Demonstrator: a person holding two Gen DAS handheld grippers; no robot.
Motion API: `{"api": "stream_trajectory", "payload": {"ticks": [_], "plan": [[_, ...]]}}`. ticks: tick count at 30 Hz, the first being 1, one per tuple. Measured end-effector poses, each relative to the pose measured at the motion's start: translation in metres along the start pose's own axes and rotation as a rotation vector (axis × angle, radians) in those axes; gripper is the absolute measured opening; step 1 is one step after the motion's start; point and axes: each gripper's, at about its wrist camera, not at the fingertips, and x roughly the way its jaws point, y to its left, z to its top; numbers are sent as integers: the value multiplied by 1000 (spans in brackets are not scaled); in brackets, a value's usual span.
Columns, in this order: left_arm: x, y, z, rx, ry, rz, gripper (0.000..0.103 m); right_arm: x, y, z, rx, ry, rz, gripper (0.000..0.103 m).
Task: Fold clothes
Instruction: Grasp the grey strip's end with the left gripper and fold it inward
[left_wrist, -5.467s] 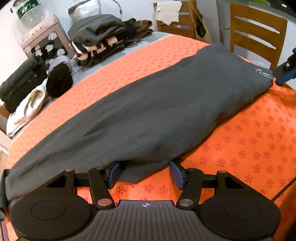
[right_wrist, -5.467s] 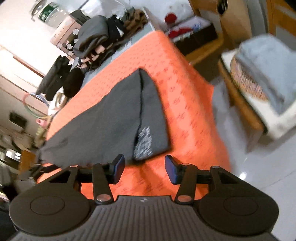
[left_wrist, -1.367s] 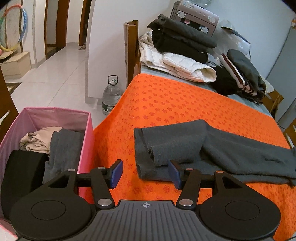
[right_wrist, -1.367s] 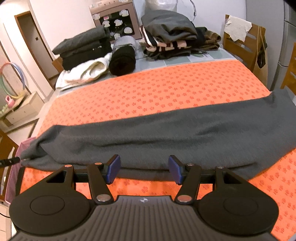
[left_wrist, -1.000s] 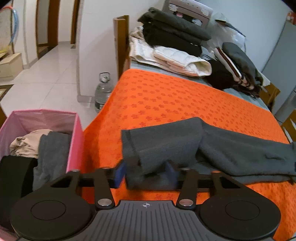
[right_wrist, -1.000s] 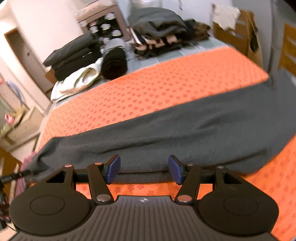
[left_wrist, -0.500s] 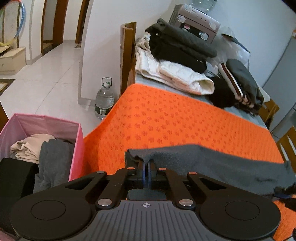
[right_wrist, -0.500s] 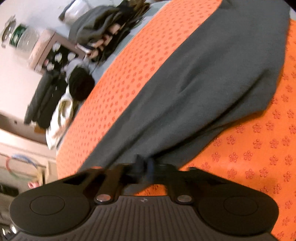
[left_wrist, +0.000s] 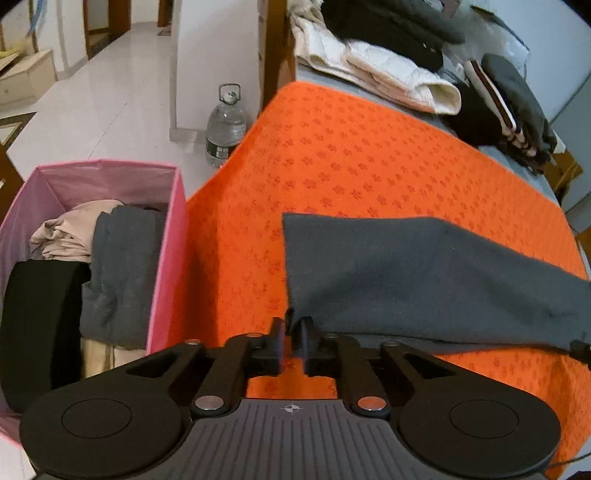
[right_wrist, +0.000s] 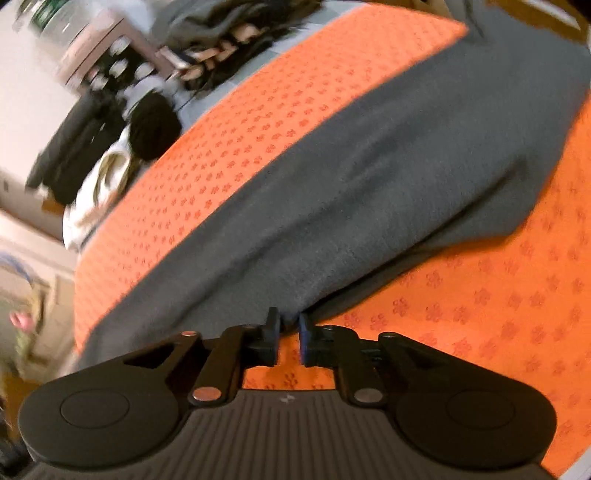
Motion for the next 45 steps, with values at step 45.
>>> {"api": "stream_trajectory", "payload": {"ticks": [45], "plan": [[-15, -3, -17, -727, -229, -138, 6, -16, 78, -22, -673, -110, -56, 49]]}}
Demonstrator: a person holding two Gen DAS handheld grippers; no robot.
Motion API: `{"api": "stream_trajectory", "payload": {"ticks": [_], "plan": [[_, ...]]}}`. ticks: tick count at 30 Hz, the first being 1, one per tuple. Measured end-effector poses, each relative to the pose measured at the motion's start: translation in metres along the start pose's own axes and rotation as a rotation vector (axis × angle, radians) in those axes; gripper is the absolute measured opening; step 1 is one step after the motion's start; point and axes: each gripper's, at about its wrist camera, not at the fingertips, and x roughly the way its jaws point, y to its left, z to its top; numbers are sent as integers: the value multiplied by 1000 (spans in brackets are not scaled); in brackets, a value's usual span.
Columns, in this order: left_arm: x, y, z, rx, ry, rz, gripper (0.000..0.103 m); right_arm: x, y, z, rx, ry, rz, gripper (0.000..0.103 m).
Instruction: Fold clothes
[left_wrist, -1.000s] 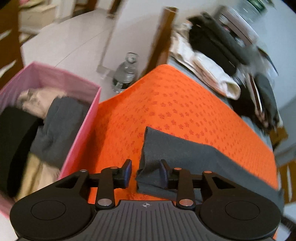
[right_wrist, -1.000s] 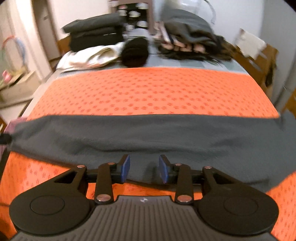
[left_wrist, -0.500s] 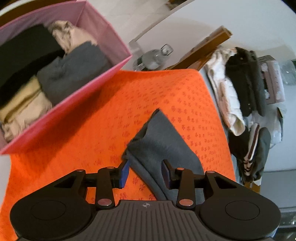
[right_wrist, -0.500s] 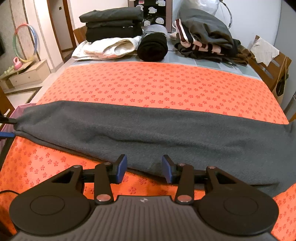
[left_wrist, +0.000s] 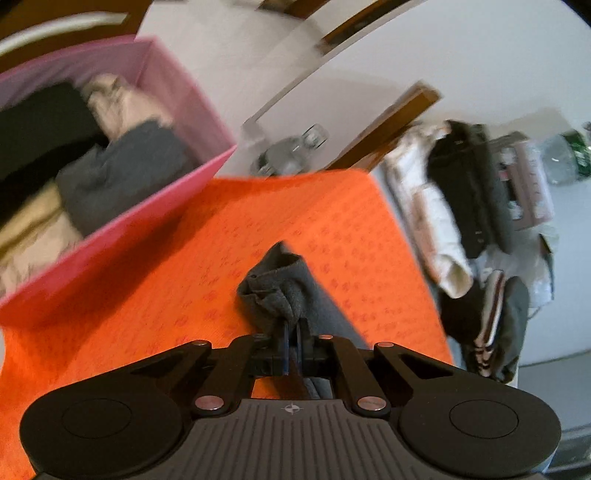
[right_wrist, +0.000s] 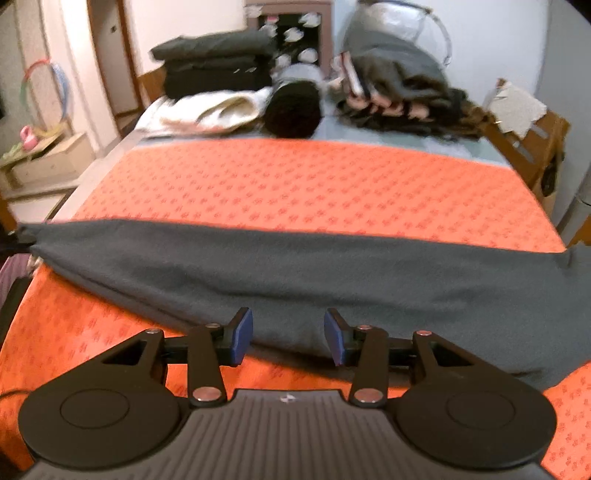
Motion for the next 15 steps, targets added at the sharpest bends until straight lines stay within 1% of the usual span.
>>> {"api": "stream_trajectory", "payload": {"ticks": [3, 5, 6, 7, 8, 11, 15], "plan": [[2, -2, -1, 58, -7, 14, 6, 8, -12, 0, 49, -5, -50, 50], [4, -3, -4, 99, -15, 27, 6, 20, -22, -6, 76, 22, -79, 51], [4, -5, -5, 119, -19, 31, 6, 28, -27, -10, 93, 53, -84, 51], [3, -7, -6, 142, -24, 31, 6, 36, -31, -14, 104, 91, -73, 51], [2, -10, -7, 168, -31, 30, 6, 40, -33, -17, 105, 108, -63, 51], [-5, -23, -9, 248, -65, 19, 6, 34, -33, -18, 92, 93, -53, 52], [-20, -49, -17, 373, -137, -17, 6, 22, -37, -15, 112, 69, -16, 52]]}}
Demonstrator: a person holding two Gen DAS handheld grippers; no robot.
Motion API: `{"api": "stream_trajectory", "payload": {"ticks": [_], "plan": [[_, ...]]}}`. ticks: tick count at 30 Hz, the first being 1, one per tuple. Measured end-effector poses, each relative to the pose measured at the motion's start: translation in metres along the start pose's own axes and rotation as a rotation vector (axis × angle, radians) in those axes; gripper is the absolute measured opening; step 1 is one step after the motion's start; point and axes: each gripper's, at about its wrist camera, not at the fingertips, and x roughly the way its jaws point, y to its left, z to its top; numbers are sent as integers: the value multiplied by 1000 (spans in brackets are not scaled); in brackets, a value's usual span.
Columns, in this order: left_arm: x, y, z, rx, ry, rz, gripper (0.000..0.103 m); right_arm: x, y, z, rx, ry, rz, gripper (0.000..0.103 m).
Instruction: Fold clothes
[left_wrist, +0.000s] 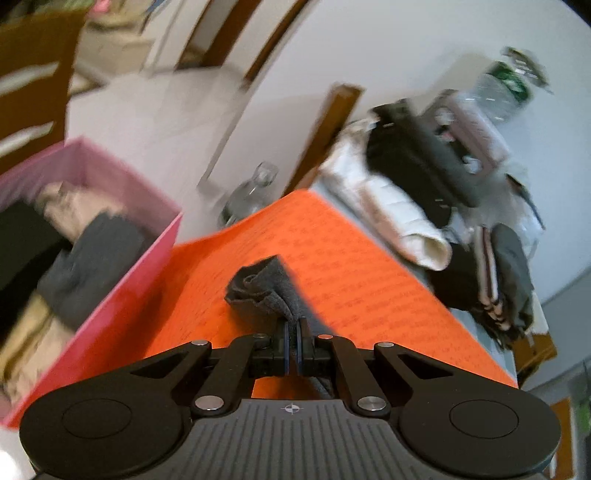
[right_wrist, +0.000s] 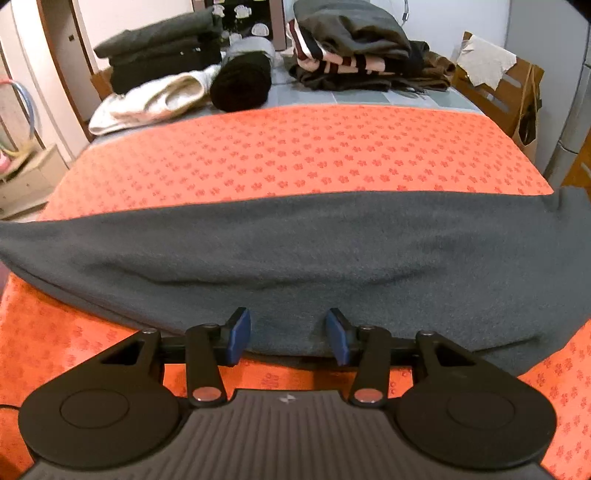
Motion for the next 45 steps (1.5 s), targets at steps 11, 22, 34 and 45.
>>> {"api": "stream_trajectory", "payload": {"ticks": [11, 22, 34, 45], "plan": [[-43, -130, -24, 461, -224, -108, 6, -37, -30, 11, 1, -51, 74, 53], [-39, -264, -127, 688, -199, -201, 6, -61, -144, 16, 88, -49, 150, 53], [-13, -333, -245, 865, -51, -190, 6, -15, -264, 14, 689, 146, 744, 69], [-22, -345, -271, 880, -16, -137, 6, 35, -246, 17, 895, 331, 943, 76]]}}
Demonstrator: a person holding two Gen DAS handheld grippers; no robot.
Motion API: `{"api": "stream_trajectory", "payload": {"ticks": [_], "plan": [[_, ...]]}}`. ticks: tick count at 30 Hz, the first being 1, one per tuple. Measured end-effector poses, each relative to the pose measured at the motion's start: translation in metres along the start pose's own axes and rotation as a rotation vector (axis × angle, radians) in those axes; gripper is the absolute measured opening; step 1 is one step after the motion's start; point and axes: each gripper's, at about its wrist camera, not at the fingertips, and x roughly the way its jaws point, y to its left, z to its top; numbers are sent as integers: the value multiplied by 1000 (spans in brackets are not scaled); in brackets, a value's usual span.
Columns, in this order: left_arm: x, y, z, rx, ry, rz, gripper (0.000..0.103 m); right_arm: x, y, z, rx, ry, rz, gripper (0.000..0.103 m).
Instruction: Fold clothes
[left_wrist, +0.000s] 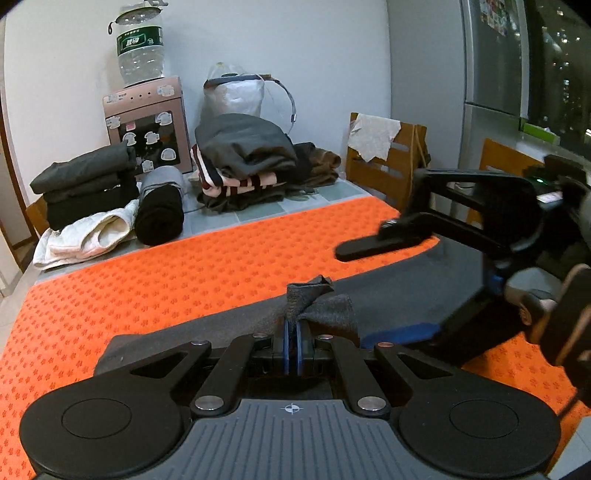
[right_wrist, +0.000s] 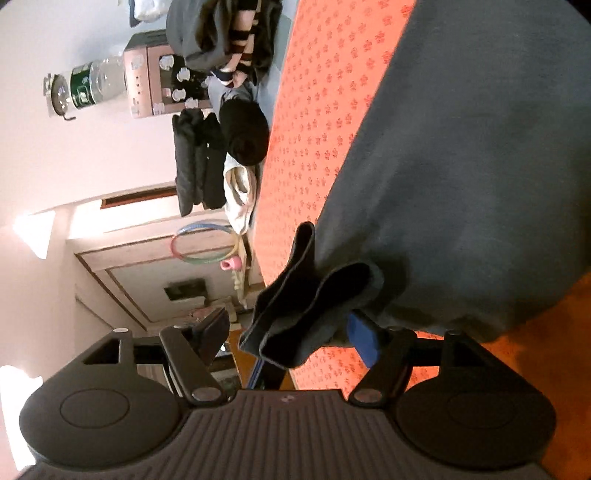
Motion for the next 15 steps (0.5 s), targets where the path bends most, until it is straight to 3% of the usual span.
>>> {"api": "stream_trajectory", "payload": {"ticks": [2, 3, 4, 5, 7, 11, 15], "plan": [[0, -2, 0, 4, 5, -4, 6, 6, 5, 3, -13, 10, -2, 74], [1, -4, 1, 8, 9, -10, 6, 8, 9, 3, -29, 8, -8, 61], [2, -6, 2, 11, 11, -13, 6, 8, 12, 5, -51, 5, -20, 29], [2, -7, 2, 8, 12, -22, 7, 9, 15, 6, -74, 1, -33, 11], [0, -9, 2, -11, -3, -59, 9, 4, 22, 11, -132, -11, -61, 5], [-11, -7, 1, -54, -54, -139, 14, -20, 37, 28, -254, -39, -123, 5], [-21, -1, -6, -82, -69, -100, 16, -55, 43, 51, -353, -69, -188, 5]]}}
